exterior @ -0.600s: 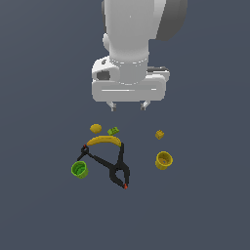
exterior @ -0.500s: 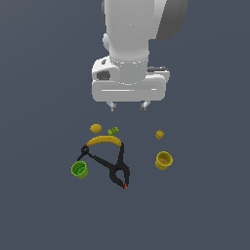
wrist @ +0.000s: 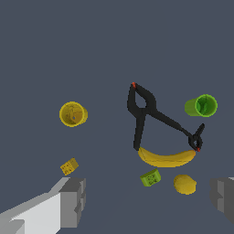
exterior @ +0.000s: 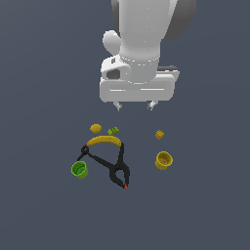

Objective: Pick up a designated object from a clutter of objects.

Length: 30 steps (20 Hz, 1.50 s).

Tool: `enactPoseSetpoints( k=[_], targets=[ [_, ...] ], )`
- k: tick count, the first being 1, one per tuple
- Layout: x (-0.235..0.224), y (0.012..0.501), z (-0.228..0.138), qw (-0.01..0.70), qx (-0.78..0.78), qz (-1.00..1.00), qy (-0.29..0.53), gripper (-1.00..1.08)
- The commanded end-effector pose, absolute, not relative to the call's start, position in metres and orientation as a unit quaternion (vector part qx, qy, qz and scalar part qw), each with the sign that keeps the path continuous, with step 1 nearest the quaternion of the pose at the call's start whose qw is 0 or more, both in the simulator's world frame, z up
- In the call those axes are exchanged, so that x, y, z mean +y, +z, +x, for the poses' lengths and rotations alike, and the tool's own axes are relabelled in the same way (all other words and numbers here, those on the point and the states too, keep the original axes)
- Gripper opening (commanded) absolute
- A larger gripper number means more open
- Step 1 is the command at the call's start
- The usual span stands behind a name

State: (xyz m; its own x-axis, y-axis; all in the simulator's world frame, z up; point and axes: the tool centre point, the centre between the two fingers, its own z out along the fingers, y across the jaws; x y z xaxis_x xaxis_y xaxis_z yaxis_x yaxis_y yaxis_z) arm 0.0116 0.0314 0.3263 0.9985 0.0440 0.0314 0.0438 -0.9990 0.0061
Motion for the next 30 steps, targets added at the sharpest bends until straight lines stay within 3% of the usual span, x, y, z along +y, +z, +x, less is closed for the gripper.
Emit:
enactPoseSetpoints(
  k=[1,13,21,30],
  targets=[
    [0.031,0.327,0.012,0.003,0.022,1.0,0.016,1.0],
    [0.059,0.28,0.01,0.01,0.065,0.998,0.013,1.0],
    [0.104,0.207,-0.007,0.015,0.139,0.99,0.009,1.0],
    [0.16,0.123,-0.051,0.011,0.236,0.972,0.004,1.0]
  ],
)
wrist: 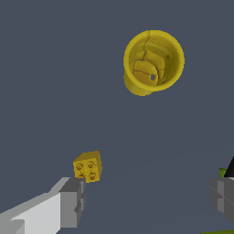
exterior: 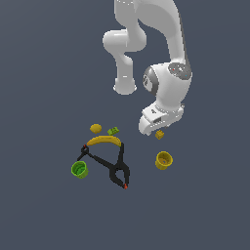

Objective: Pick up a designated object from a clutter of objects.

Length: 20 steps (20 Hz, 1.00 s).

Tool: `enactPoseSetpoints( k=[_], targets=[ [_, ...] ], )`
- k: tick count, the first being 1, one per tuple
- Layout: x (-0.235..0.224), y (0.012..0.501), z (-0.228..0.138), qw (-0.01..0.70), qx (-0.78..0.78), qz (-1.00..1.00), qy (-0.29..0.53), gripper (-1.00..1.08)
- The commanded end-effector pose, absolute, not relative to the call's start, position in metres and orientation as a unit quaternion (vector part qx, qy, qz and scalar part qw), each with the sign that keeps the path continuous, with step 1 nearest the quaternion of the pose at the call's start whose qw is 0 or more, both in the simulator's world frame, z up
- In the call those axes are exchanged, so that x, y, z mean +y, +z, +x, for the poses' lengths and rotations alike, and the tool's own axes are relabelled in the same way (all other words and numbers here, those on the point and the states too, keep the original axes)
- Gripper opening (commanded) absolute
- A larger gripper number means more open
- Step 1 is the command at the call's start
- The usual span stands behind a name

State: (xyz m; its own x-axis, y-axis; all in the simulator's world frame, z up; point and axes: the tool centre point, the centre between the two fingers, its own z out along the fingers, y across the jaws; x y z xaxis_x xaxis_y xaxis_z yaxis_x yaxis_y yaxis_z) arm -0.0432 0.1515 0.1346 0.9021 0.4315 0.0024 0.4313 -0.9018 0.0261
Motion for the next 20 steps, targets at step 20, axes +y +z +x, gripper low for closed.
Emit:
enactPoseSetpoints(
  k=[20],
  targets=[
    [0.193,0.069,-0.094,0.0,0.3,0.954,0.0,1.0]
  ],
)
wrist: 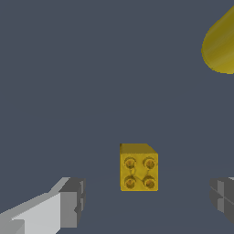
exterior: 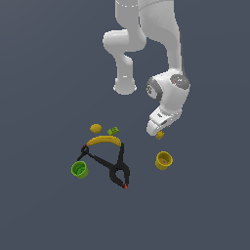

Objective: Pick up a designated object from a clutter of objects.

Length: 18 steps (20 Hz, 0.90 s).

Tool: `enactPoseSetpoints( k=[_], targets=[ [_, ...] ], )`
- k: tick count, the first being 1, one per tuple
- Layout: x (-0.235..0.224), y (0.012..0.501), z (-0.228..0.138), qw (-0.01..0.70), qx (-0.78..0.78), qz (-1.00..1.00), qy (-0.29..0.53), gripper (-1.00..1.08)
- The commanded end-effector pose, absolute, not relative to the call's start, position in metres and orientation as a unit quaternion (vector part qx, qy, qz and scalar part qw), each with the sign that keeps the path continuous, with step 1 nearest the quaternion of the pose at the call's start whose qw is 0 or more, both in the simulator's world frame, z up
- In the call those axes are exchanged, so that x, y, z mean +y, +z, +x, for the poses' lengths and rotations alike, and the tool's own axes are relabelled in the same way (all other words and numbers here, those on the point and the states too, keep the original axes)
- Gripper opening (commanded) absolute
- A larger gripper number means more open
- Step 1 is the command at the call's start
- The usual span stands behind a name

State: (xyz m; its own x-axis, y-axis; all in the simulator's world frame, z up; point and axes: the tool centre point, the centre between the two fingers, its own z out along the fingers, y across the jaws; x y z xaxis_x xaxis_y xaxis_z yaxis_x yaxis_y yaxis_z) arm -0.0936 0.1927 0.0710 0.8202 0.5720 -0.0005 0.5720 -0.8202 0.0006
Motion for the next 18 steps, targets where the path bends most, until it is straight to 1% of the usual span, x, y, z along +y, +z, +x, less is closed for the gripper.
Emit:
enactPoseSetpoints(
  k=[1,10,16,17,18],
  targets=[
    [0.193,0.067,-0.094,0.0,0.3,0.954,0.0,1.0],
    [0.193,0.031,-0.095,0.0,0.301,0.954,0.0,1.0],
    [0.193,0.023,-0.095,0.0,0.301,0.953,0.0,1.0],
    [0.193,0.023,-0.095,0.0,0.301,0.953,0.0,-1.0],
    [0.193,0.023,-0.095,0.0,0.301,0.953,0.0,-1.0]
  ],
)
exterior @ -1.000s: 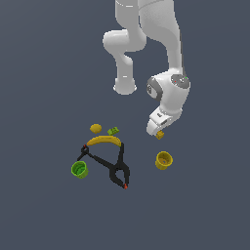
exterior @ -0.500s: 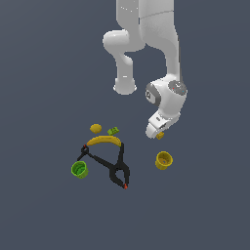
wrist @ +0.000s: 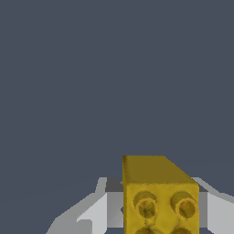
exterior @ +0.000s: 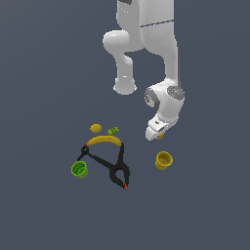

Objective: Pick up a designated object from a clutter of objects.

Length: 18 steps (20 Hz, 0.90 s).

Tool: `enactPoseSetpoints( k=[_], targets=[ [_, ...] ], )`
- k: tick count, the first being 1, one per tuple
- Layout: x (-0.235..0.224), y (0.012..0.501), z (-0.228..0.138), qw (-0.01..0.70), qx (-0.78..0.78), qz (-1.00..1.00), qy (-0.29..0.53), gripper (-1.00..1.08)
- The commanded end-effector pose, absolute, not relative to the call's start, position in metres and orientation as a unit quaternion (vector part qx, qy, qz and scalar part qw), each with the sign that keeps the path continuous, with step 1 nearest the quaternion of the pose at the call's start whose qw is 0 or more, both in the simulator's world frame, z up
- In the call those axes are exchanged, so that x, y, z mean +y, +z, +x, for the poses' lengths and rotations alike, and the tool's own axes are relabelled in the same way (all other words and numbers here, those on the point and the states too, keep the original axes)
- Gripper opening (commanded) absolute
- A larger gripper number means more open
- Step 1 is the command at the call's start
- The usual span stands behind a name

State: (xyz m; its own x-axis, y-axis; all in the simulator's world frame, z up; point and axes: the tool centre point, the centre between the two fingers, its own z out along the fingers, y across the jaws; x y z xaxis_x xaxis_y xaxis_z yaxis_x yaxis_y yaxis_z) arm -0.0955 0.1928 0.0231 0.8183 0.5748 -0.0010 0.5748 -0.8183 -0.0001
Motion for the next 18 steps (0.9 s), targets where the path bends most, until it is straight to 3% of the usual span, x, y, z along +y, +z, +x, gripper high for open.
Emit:
enactPoseSetpoints(
  k=[1,18],
  targets=[
    [0.193,0.023,-0.095,0.0,0.301,0.953,0.0,-1.0],
    [0.187,0.044,-0.087,0.0,0.301,0.953,0.0,-1.0]
  ],
)
